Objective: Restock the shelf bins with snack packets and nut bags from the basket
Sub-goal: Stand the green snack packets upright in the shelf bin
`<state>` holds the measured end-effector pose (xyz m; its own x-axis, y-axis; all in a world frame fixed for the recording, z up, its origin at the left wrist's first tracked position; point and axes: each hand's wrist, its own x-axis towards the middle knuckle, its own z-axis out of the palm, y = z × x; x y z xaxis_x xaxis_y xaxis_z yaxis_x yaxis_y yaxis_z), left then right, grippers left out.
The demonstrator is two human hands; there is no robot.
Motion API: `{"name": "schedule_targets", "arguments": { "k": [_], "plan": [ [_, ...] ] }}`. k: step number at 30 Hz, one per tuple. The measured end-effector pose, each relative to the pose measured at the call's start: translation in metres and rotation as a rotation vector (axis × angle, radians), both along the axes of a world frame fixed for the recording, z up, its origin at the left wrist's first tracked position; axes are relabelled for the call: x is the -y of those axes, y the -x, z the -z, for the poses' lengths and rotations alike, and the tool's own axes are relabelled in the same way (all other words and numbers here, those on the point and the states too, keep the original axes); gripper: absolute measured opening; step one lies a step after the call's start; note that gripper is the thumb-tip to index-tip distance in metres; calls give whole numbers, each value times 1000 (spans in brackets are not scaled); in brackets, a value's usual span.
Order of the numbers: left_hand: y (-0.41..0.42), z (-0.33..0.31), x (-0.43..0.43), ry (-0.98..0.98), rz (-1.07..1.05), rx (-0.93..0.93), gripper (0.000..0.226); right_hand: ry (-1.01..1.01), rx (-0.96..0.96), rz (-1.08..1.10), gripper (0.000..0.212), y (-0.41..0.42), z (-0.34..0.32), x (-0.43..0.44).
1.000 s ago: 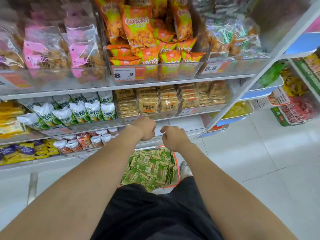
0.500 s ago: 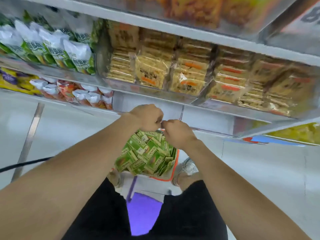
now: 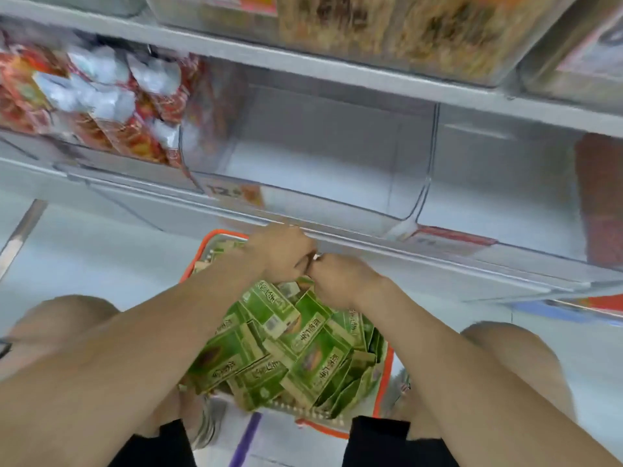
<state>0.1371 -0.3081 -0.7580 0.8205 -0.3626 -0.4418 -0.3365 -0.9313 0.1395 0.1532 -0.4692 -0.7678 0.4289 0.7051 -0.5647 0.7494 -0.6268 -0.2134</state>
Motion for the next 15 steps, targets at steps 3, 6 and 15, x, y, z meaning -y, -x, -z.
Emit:
{"name": "schedule_targets", "arguments": {
  "k": [3,6,15],
  "plan": [
    [3,33,-5,16,3,145,34,110,-34,16,15,0,8,-12],
    [15,49,-8,82,22,330,47,186,-19,26,17,1,2,-18],
    [102,56,-31,6,-263,81,43,75,118,21,48,58,-2,-10]
  ]
}}
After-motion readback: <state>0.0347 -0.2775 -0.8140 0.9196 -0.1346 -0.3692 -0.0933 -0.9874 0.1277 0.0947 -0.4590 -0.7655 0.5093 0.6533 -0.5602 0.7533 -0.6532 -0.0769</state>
